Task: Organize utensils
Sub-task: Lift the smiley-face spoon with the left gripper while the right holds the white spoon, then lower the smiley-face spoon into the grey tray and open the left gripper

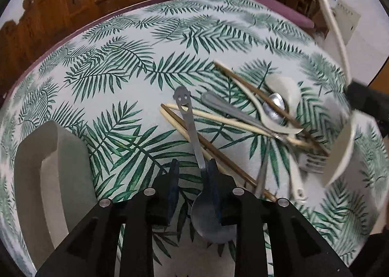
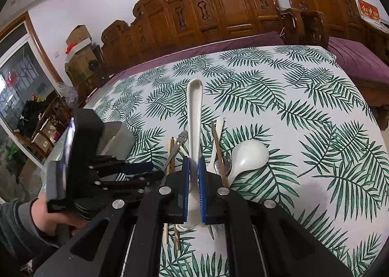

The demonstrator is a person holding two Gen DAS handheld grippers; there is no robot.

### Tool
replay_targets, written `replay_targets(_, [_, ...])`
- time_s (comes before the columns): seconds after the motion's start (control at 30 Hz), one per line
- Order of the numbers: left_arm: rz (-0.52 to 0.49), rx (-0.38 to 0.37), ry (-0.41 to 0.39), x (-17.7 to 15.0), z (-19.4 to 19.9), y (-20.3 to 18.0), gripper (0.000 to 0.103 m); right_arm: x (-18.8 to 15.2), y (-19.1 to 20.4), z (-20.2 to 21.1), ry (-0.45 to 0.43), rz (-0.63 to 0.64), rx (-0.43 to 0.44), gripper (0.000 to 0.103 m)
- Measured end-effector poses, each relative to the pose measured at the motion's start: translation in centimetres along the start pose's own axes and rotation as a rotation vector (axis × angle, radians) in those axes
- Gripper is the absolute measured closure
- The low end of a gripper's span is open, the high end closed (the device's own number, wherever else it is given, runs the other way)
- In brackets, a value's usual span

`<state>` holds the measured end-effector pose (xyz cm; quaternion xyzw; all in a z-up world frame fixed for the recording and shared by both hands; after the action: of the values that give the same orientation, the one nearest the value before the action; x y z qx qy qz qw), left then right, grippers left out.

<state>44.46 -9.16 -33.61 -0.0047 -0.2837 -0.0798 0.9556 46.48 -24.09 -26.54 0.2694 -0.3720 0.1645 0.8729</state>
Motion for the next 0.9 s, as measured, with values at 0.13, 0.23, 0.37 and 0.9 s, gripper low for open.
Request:
replay_targets(0.13, [0.003,-0.001,0.007,0.1,-0.1,-0.1,0.088,0.0,0.0,0.0,0.000,0.003,0.002,0.094])
replay_targets(0.23, [0.024,-0.013,0.023,0.2,0.0,0.1,0.098,0.0,0.2,-0.2,0.005,0.010,0.007,0.094])
replay_targets(0.37, [0.023,-0.016,0.005,-0.2,0.9,0.4,0.098,-0.1,0.7,-0.4,0.008,0.019,0.012,0.094])
replay_targets(0.9, [0.083,-0.025,-0.176,-0.9,10.3,5.3,0.098,0.3,6.7,-2.1,0.017,0.072,0.091,0.094])
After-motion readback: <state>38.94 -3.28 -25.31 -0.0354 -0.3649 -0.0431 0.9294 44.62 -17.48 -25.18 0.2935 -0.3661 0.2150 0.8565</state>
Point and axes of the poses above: each gripper's, at about its wrist camera, not at the fingertips, and z roughly against the way its jaws point, y to its left, x to its top, the point moved 8 cm from there along -z, roughly the way its jaws point, and after that the axes turned 6 degrees about -y, right-handed, at the moved point
